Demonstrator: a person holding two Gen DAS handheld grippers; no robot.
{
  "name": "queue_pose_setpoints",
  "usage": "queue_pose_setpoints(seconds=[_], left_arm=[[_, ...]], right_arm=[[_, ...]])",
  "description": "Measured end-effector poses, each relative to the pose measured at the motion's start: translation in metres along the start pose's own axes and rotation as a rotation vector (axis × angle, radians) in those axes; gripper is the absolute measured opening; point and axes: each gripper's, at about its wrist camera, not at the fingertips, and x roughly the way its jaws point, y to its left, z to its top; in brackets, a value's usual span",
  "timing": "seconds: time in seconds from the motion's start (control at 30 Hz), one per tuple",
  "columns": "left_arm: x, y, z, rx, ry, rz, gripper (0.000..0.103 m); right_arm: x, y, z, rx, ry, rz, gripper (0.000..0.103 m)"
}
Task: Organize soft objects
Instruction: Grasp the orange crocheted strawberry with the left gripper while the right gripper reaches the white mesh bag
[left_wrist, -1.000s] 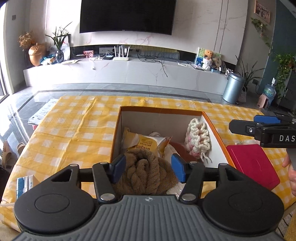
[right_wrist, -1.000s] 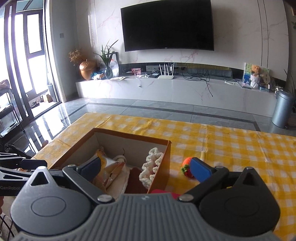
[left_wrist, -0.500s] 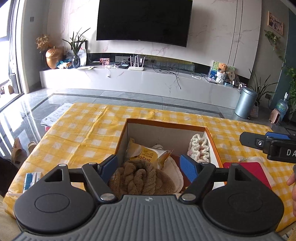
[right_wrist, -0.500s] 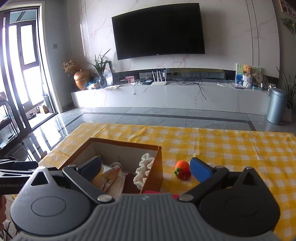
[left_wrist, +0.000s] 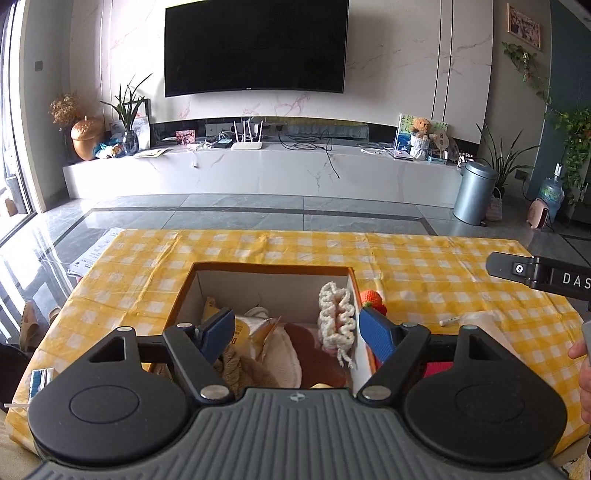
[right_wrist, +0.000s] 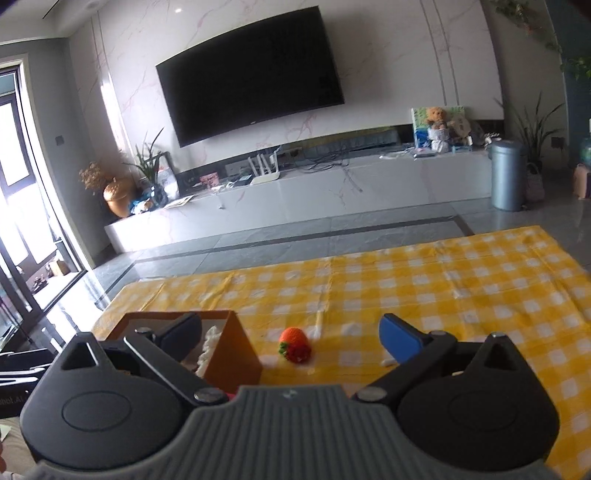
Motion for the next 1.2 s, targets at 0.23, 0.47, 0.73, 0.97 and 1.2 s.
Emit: queue_pose_setpoints(seconds=[0.23, 0.47, 0.73, 0.97, 1.2], left_arm=[[0.004, -0.047, 0.012, 0.078, 0.018, -0.04, 0.09], [0.036, -0.108, 0.014, 0.193, 0.113, -0.035, 0.09], [0.095, -0.166, 0.019, 0.351, 0.257, 0.055, 0.09], [0.158, -0.195, 0.016, 0.472, 0.312, 0.17, 0.09], [0.245, -0.193, 0.026, 0.429, 0.489, 0.248, 0.09]], right_arm=[[-0.024, -0.042, 0.003, -0.123, -0.076, -0.237, 0.1], [-0.019, -0.097, 0.004, 0.12, -0.049, -0.166, 0.1], [0.056, -0.133, -0.021, 0.098, 0.125, -0.264, 0.1], [0.131, -0.153, -0.063, 0.182, 0.347, -0.27, 0.1], [0.15, -0.134, -0.072, -0.001, 0.362, -0.331, 0.1]])
